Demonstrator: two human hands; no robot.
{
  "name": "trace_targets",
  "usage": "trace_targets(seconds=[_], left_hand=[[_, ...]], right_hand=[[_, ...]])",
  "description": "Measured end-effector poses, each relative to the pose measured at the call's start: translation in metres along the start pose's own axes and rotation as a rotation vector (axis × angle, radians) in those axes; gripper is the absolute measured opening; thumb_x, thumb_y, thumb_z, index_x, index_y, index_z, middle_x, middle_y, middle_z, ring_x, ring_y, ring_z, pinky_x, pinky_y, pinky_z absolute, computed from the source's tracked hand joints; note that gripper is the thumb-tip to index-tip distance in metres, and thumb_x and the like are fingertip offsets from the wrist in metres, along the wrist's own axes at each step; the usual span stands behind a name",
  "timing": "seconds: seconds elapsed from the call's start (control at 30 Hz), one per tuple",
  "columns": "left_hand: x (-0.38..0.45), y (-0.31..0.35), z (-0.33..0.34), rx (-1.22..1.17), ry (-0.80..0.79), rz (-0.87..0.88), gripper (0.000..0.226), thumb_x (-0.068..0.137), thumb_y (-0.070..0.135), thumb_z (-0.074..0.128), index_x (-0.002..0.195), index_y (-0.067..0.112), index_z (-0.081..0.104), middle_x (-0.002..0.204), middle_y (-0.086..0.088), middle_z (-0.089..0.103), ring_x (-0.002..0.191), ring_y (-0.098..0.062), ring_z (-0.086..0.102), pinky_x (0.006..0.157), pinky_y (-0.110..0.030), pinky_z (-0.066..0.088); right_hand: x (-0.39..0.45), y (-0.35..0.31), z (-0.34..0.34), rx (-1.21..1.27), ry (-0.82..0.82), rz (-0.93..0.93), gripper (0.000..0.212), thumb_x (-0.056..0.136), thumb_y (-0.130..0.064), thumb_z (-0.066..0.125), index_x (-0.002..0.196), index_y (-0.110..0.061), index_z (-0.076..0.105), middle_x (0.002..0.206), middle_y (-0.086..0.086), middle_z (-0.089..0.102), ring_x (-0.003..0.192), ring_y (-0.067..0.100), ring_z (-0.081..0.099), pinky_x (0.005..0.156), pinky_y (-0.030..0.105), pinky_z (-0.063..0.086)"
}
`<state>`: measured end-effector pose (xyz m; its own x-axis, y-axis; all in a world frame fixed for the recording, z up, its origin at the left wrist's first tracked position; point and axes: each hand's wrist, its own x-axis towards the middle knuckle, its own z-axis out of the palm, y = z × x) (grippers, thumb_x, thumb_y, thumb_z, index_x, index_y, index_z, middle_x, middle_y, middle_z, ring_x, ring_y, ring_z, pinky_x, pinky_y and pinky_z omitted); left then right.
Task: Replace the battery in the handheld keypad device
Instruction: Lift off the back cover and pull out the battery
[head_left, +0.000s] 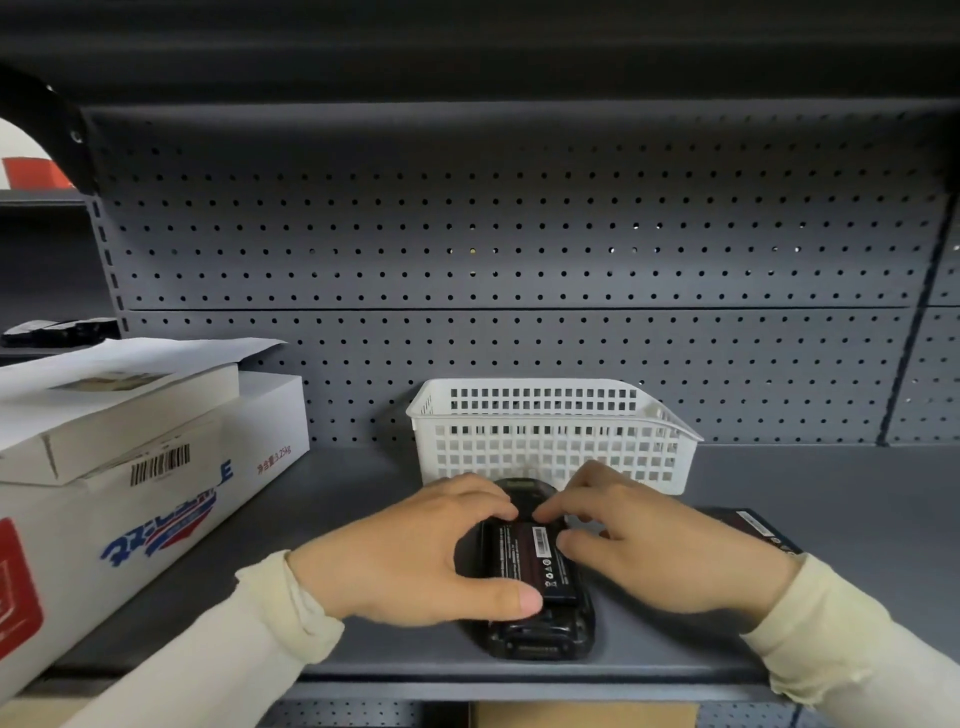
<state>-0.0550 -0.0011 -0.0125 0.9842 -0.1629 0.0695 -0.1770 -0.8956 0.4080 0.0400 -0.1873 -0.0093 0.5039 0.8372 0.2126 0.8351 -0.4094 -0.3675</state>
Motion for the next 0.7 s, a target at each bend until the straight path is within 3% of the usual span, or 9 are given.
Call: trace_targets(seconds=[0.17, 0.37, 0.7], left_hand=[[0.001, 0.0, -0.003, -0.064, -0.047, -0.024, 0.101, 0.051, 0.078, 0.054, 0.137, 0.029, 0.034, 0.128, 0.029, 0.029, 0.124, 0.011, 0.027, 0.11, -0.02, 0.025], [0.001, 0.0, -0.002, -0.107, -0.034, -0.033, 0.101, 0.049, 0.075, 0.058, 0.135, 0.028, 0.036, 0.127, 0.027, 0.032, 0.121, 0.013, 0.029, 0.105, -0.013, 0.024], [0.001, 0.001, -0.002, -0.103, -0.004, -0.039, 0.095, 0.046, 0.075, 0.058, 0.128, 0.029, 0.043, 0.124, 0.022, 0.036, 0.118, 0.008, 0.034, 0.105, -0.015, 0.026]], right_hand=[[0.001, -0.005, -0.001, -0.003, -0.075, 0.063, 0.039, 0.089, -0.039, 0.046, 0.127, -0.03, 0.048, 0.118, -0.006, 0.038, 0.101, 0.011, 0.051, 0.084, 0.017, 0.035], [0.002, -0.009, 0.001, 0.09, -0.093, 0.122, 0.035, 0.088, -0.034, 0.049, 0.122, -0.026, 0.053, 0.116, -0.006, 0.038, 0.104, 0.013, 0.052, 0.098, 0.026, 0.039], [0.006, -0.01, 0.011, 0.161, 0.01, 0.162, 0.026, 0.086, -0.025, 0.047, 0.11, -0.019, 0.056, 0.109, -0.007, 0.038, 0.093, 0.01, 0.051, 0.078, 0.016, 0.04]])
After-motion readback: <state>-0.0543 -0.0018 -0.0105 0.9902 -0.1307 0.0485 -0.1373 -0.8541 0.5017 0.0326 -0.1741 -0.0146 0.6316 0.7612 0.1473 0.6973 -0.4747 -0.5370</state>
